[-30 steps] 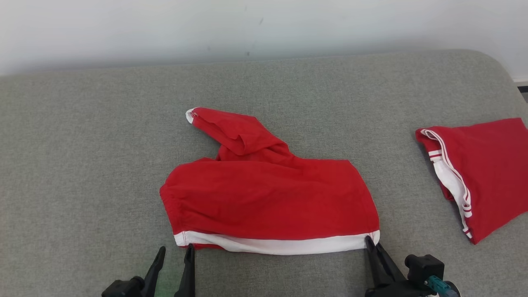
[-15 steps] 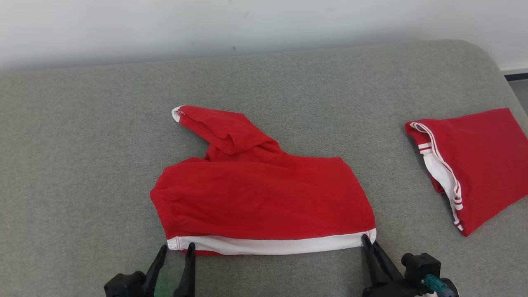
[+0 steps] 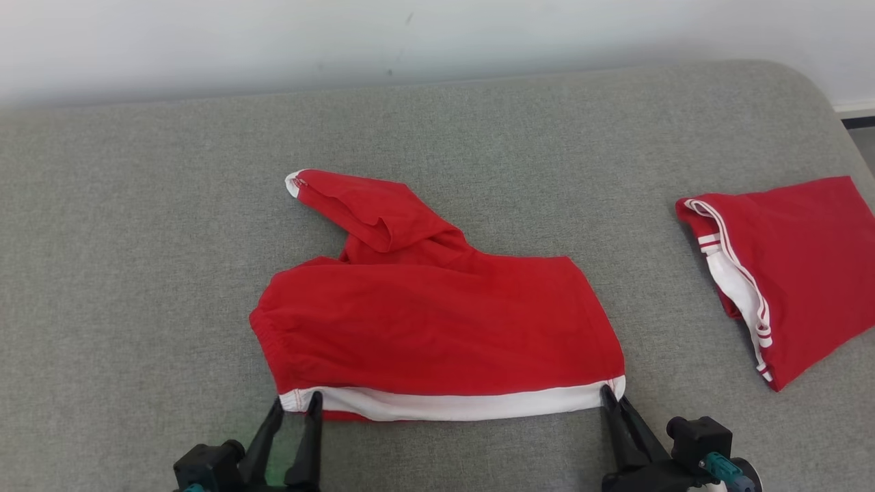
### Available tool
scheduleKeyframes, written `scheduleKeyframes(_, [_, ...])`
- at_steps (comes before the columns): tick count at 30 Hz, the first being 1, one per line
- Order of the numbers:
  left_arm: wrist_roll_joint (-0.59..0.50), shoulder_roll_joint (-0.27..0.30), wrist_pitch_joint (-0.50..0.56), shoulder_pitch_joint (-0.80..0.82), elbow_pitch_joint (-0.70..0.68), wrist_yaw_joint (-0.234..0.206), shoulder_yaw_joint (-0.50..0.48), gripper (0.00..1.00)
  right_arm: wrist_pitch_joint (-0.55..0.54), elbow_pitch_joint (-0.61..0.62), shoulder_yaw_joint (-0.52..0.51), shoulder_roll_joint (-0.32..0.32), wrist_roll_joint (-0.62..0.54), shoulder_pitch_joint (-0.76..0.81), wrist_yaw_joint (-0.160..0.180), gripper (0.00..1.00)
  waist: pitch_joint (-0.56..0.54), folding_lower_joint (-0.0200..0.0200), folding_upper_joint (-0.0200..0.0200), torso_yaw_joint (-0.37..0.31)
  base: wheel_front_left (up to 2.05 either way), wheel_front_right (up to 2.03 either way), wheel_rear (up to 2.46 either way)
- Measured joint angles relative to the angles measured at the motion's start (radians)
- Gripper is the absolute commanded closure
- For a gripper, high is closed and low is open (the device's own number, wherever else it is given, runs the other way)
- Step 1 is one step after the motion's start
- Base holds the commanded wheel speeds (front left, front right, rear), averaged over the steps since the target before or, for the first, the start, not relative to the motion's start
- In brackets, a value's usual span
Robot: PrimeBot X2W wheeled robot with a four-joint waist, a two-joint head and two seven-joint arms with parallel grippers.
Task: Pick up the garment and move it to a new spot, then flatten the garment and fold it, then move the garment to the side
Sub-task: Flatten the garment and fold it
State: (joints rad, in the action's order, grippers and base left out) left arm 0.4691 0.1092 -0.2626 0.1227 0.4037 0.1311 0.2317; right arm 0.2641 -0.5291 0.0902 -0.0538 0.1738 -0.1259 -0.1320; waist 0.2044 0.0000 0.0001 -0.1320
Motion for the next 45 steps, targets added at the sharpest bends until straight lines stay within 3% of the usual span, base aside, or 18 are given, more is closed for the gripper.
scheduleKeyframes(2, [0.0,0.002,0.0,0.0,-0.001,0.0,0.003,1.0,0.0,0.0,0.0,0.0,0.0,-0.003,0.0,1.0,0.003,0.0,0.0,0.002,0.0,0.0,0.0])
scheduleKeyframes(11, [-0.001,0.018,0.0,-0.012,-0.044,0.0,0.01,1.0,0.0,0.05,-0.022,0.001,0.019,-0.015,0.0,1.0,-0.019,0.0,0.0,0.007,0.0,0.0,0.0])
scheduleKeyframes(21, [-0.013,0.096,0.0,0.004,-0.191,0.001,-0.005,1.0,0.0,0.186,-0.027,0.003,0.056,-0.053,0.0,1.0,-0.143,0.0,0.0,0.014,0.0,0.0,0.0])
scheduleKeyframes(28, [-0.033,0.213,0.0,0.126,-0.25,0.001,0.017,1.0,0.0,0.261,0.01,-0.03,0.059,-0.192,0.0,1.0,-0.197,-0.0001,0.0,0.026,0.0,0.0,0.0])
scheduleKeyframes(37, [-0.027,0.394,0.02,0.415,-0.25,0.001,0.036,1.0,0.0,0.289,0.051,-0.096,0.073,-0.422,0.0,1.0,-0.217,0.0,-0.0001,0.041,0.0,0.0,0.0])
scheduleKeyframes(45, [0.01,0.453,0.155,0.626,-0.166,0.002,0.068,1.0,0.0,0.224,0.074,-0.123,0.069,-0.588,-0.001,1.0,-0.194,0.0,-0.0001,0.054,0.0,0.0,0.0])
